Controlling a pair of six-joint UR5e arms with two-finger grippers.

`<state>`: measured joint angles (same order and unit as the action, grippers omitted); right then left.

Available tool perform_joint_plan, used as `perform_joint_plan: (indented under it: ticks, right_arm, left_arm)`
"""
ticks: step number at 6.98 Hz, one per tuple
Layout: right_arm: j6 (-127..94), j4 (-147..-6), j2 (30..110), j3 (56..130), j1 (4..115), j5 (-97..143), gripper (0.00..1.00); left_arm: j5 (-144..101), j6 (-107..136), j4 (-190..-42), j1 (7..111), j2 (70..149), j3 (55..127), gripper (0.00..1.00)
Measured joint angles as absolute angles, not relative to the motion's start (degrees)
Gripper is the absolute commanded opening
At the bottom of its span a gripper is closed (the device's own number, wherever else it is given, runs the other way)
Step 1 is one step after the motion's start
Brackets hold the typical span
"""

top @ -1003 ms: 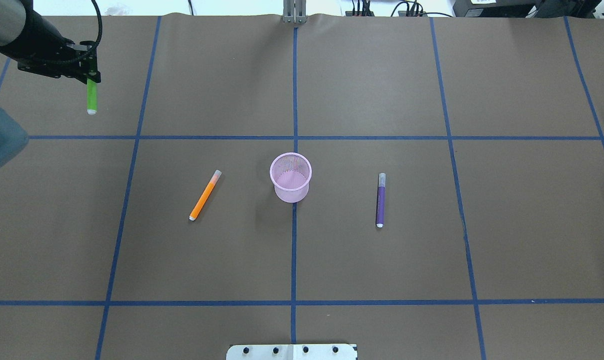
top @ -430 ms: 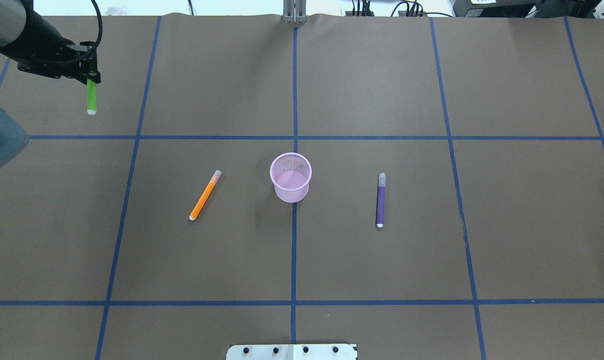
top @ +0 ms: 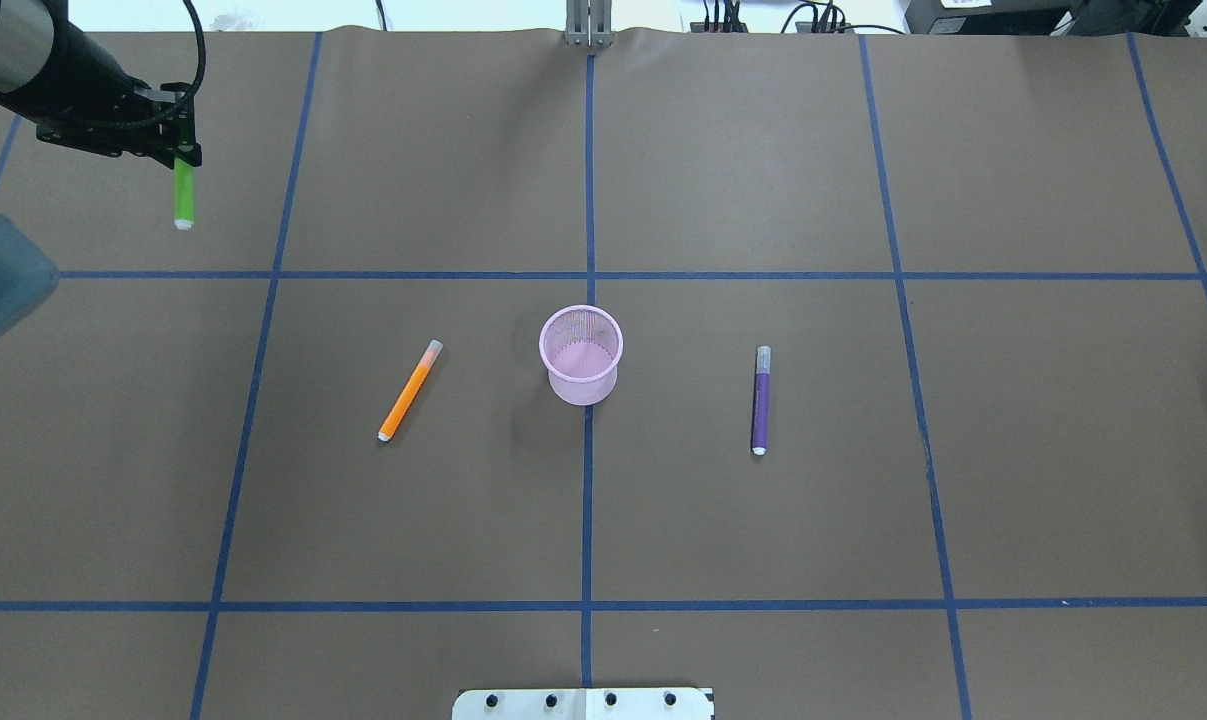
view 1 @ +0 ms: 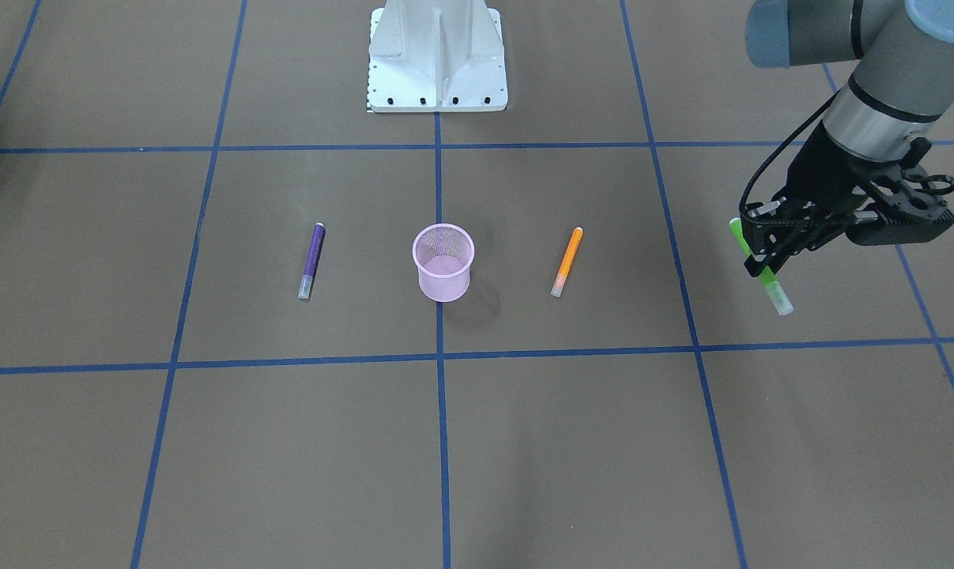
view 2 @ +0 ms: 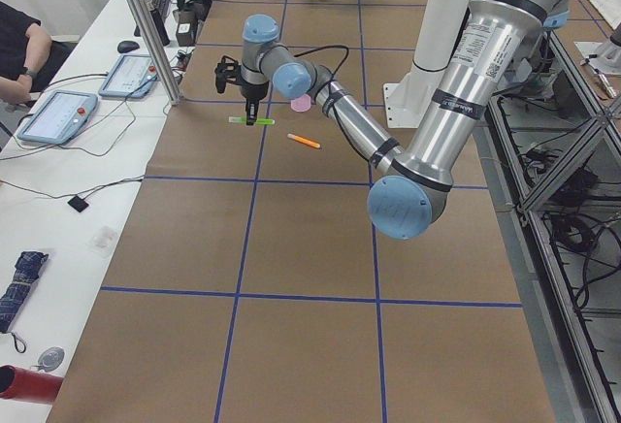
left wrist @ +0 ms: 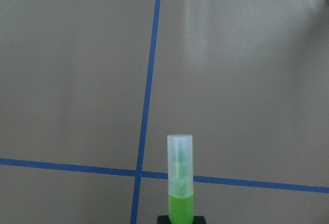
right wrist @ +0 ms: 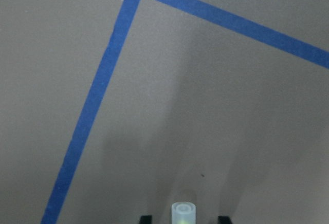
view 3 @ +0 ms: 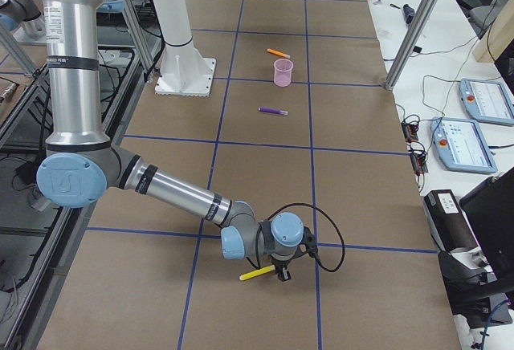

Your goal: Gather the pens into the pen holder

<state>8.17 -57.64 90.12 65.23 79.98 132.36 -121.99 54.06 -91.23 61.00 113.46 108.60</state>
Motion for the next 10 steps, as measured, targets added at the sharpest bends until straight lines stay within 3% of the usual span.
perform_joint_plan:
  ticks: [7, 8, 9, 10]
  right_arm:
    - [8.1, -57.8, 90.1, 65.2, 79.3, 132.3, 0.40]
    - [8.1, -57.8, 90.1, 65.2, 79.3, 132.4, 0.28]
    - [8.0, -57.8, 90.1, 65.2, 79.3, 132.4, 0.00]
    - [7.9, -57.8, 90.1, 65.2, 79.3, 132.4, 0.00]
  left_arm:
    - [-122.0, 54.1, -91.2, 61.0, 113.7, 108.5, 0.00]
    - [-122.0, 54.1, -91.2, 61.0, 113.7, 108.5, 0.00]
    - [-122.0, 54.1, -91.2, 61.0, 113.7, 108.5, 0.00]
    - [-122.1, 54.0, -91.2, 61.0, 113.8, 108.5, 0.00]
